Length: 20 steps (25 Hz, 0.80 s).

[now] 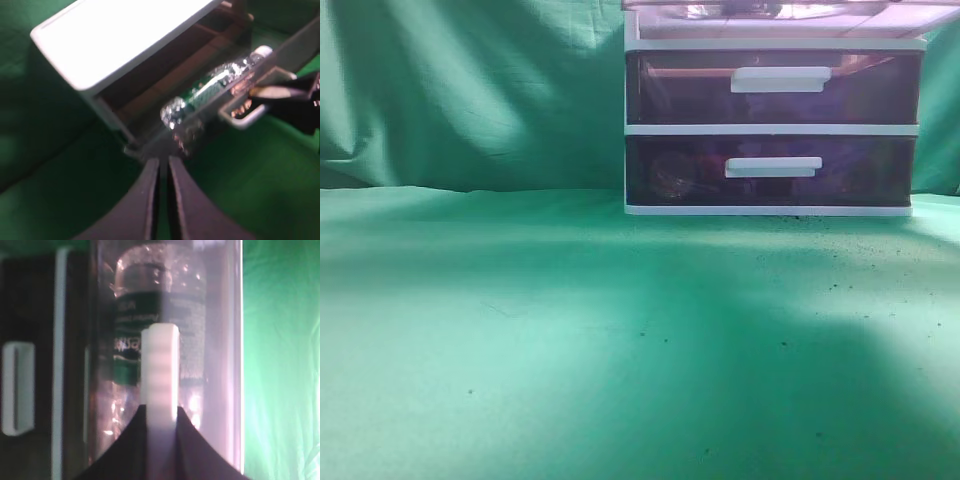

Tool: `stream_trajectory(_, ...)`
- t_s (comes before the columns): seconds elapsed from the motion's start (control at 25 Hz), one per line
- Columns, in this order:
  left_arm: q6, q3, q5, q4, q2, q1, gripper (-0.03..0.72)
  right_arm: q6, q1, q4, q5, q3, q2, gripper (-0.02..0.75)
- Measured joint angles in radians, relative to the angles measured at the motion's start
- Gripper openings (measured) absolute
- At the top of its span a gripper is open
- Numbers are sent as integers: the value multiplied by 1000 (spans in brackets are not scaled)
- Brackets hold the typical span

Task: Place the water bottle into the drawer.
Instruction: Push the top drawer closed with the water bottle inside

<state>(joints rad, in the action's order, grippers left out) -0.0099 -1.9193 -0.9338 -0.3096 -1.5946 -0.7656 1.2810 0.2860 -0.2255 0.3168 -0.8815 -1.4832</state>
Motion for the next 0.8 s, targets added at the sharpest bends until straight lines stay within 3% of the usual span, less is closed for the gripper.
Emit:
stream_trajectory(0.16,-101,70,-138,-21,135,0,0,28,-47,-4,-49,-126,-80,84)
stream_trajectory(0.56,-237,464,-140,-14,403,0,0,12,-67,-36,-122,-411,-295,84)
stream_trajectory(0.8,-274,545,-140,-14,461,0,0,-14,-67,-43,-114,-449,-329,84)
